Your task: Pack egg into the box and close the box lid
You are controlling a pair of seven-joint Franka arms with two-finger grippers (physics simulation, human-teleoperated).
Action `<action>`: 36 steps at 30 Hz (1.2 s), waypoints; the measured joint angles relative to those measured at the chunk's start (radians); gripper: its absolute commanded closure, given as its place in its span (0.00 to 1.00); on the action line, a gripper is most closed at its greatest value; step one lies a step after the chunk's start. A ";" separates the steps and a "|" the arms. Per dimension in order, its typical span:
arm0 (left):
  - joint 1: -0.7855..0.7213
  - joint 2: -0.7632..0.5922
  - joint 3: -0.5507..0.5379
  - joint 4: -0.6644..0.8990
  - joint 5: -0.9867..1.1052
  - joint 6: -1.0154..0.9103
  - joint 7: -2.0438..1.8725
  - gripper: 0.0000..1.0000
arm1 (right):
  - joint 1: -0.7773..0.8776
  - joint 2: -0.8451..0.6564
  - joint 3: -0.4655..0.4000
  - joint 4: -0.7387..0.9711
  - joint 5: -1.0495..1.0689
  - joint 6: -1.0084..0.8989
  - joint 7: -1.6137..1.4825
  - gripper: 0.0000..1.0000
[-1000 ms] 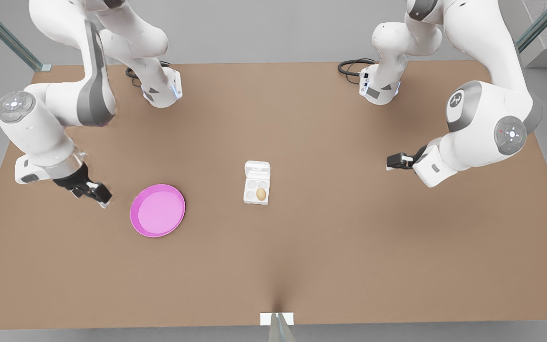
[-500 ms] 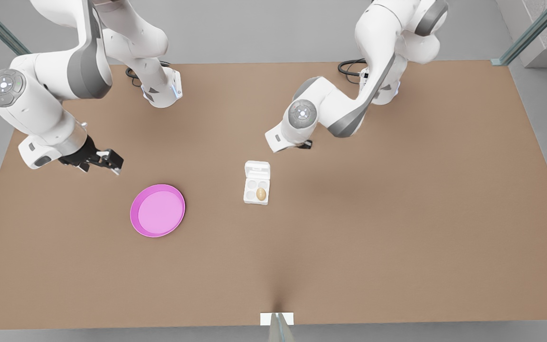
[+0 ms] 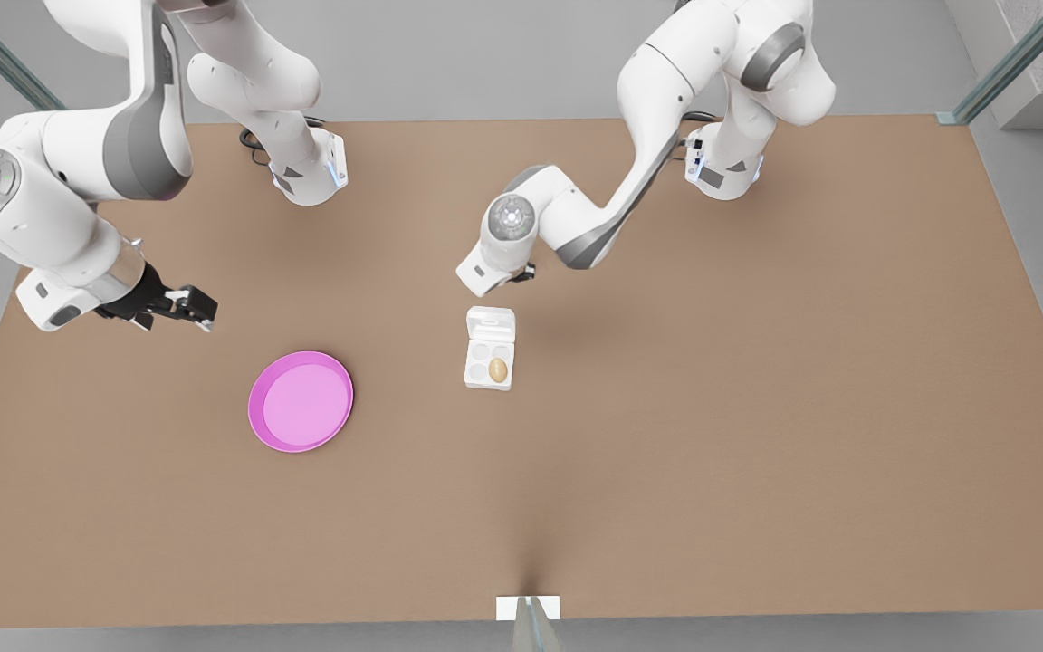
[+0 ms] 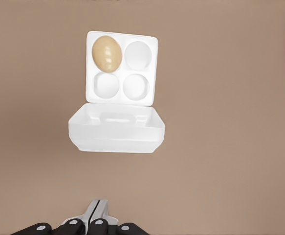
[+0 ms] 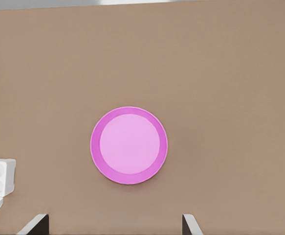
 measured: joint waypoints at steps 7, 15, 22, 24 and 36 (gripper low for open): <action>0.000 0.054 0.002 -0.023 0.003 0.128 -0.093 0.79 | 0.026 0.000 0.001 -0.004 0.001 -0.001 -0.026 0.00; 0.000 0.082 0.001 -0.017 0.002 0.193 -0.163 0.79 | 0.009 -0.001 0.001 -0.005 0.001 -0.002 -0.047 0.00; 0.000 0.128 0.001 0.034 0.003 0.275 -0.204 0.79 | 0.010 0.003 0.001 -0.008 0.001 0.002 -0.058 0.00; -0.001 0.144 0.001 0.056 0.003 0.291 -0.212 0.79 | 0.013 0.003 0.001 -0.025 0.002 0.003 -0.061 0.00; 0.076 0.055 0.011 0.058 0.001 0.131 -0.170 0.79 | 0.011 -0.005 0.002 -0.104 0.003 0.024 -0.071 0.00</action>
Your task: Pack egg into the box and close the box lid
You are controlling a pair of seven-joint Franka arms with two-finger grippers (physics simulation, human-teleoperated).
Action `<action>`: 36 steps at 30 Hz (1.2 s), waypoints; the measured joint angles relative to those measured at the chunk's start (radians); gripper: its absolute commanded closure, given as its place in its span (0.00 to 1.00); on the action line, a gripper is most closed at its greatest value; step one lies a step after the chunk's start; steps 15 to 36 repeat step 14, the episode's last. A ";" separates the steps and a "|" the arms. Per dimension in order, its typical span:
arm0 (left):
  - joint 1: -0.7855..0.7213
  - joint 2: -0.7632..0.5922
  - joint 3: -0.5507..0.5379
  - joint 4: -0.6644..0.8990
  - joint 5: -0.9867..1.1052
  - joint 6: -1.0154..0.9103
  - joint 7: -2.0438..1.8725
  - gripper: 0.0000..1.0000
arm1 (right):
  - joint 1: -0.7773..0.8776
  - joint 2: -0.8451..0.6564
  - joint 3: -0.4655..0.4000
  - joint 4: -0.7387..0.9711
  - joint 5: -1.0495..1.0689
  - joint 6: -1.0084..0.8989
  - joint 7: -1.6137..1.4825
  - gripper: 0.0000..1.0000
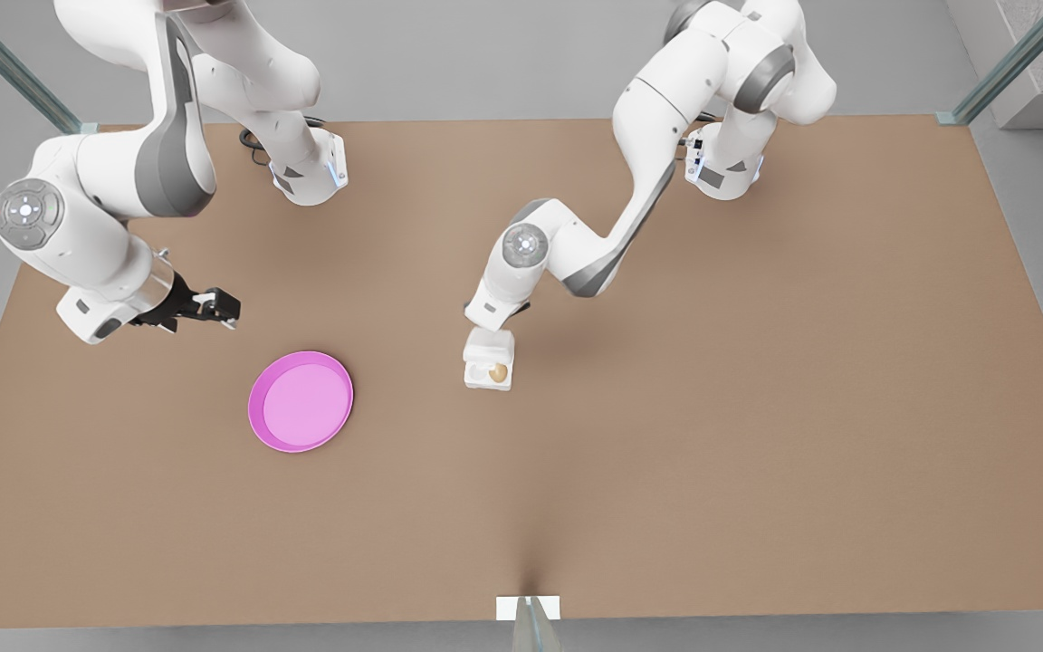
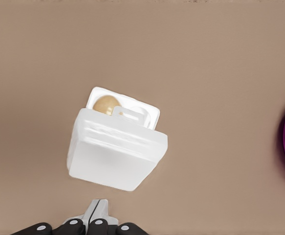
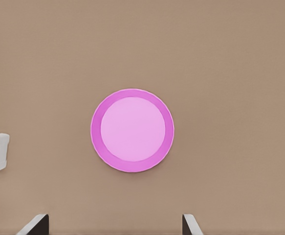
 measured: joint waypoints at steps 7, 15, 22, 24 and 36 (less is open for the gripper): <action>0.403 -0.196 0.197 0.231 0.045 -0.519 0.179 0.00 | -0.002 -0.067 0.024 -0.223 0.001 0.062 -0.004 0.00; 0.567 -0.337 0.095 0.206 0.171 -0.733 0.354 0.00 | 0.027 -0.095 0.028 -0.235 0.001 0.134 -0.006 0.00; 0.567 -0.337 0.095 0.206 0.171 -0.733 0.354 0.00 | 0.027 -0.095 0.028 -0.235 0.001 0.134 -0.006 0.00; 0.567 -0.337 0.095 0.206 0.171 -0.733 0.354 0.00 | 0.027 -0.095 0.028 -0.235 0.001 0.134 -0.006 0.00; 0.567 -0.337 0.095 0.206 0.171 -0.733 0.354 0.00 | 0.027 -0.095 0.028 -0.235 0.001 0.134 -0.006 0.00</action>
